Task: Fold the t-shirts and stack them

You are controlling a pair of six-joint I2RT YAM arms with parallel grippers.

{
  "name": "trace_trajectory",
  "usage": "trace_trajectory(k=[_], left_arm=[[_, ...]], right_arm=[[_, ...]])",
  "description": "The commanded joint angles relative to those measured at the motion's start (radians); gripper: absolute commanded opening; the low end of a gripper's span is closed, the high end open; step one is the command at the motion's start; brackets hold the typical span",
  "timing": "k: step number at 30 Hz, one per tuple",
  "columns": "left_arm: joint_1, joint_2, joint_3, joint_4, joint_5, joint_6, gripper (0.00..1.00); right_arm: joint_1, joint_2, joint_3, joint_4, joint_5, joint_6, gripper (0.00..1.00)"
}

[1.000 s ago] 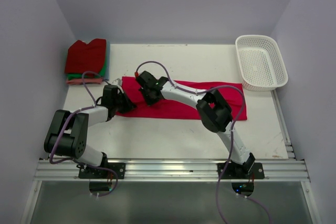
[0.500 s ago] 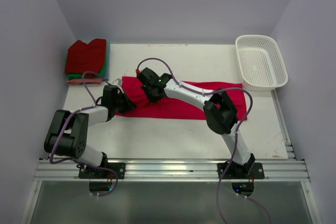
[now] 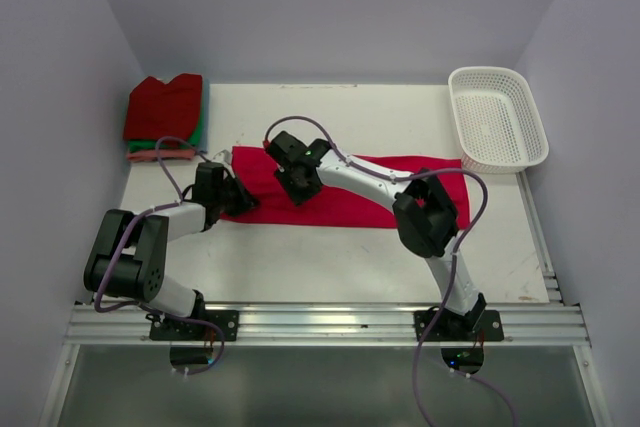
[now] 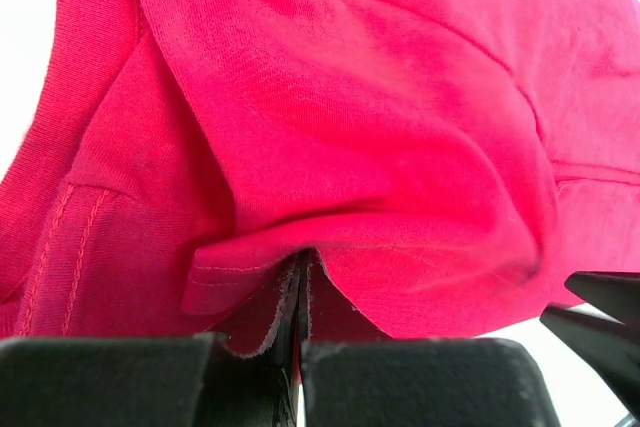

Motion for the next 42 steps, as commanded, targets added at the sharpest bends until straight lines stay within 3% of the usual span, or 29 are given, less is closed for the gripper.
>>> trace_trajectory(k=[1, 4, 17, 27, 30, 33, 36, 38, 39, 42], left_arm=[[0.014, 0.001, -0.023, -0.013, -0.026, 0.012, 0.0], [0.014, -0.021, -0.015, -0.033, -0.015, 0.012, 0.0], [0.014, -0.295, 0.158, -0.308, -0.046, 0.05, 0.0], [0.014, -0.15, 0.103, -0.21, 0.006, 0.078, 0.0], [0.014, -0.108, 0.106, -0.19, 0.0, 0.098, 0.0], [0.014, -0.099, 0.115, -0.117, 0.04, 0.118, 0.06], [0.014, -0.111, 0.141, -0.064, 0.095, 0.116, 0.05], [0.014, -0.113, 0.166, -0.015, 0.135, 0.098, 0.0], [0.012, -0.111, 0.175, -0.003, 0.164, 0.09, 0.0], [0.0, -0.068, 0.216, 0.016, 0.18, 0.069, 0.0]], right_arm=[[-0.002, -0.075, -0.013, -0.054, -0.039, -0.025, 0.36], [-0.002, -0.084, -0.017, -0.06, -0.013, -0.019, 0.48], [-0.025, -0.136, -0.072, -0.022, 0.045, 0.031, 0.49], [-0.028, -0.138, -0.145, 0.055, 0.033, 0.057, 0.49], [-0.045, -0.165, -0.179, 0.056, 0.106, 0.088, 0.49], [-0.111, -0.249, -0.256, 0.081, 0.197, 0.151, 0.49], [-0.194, -0.367, -0.36, 0.11, 0.29, 0.209, 0.41], [-0.252, -0.447, -0.438, 0.133, 0.332, 0.234, 0.1], [-0.272, -0.467, -0.46, 0.139, 0.374, 0.237, 0.0], [-0.344, -0.503, -0.518, 0.173, 0.415, 0.22, 0.0]])
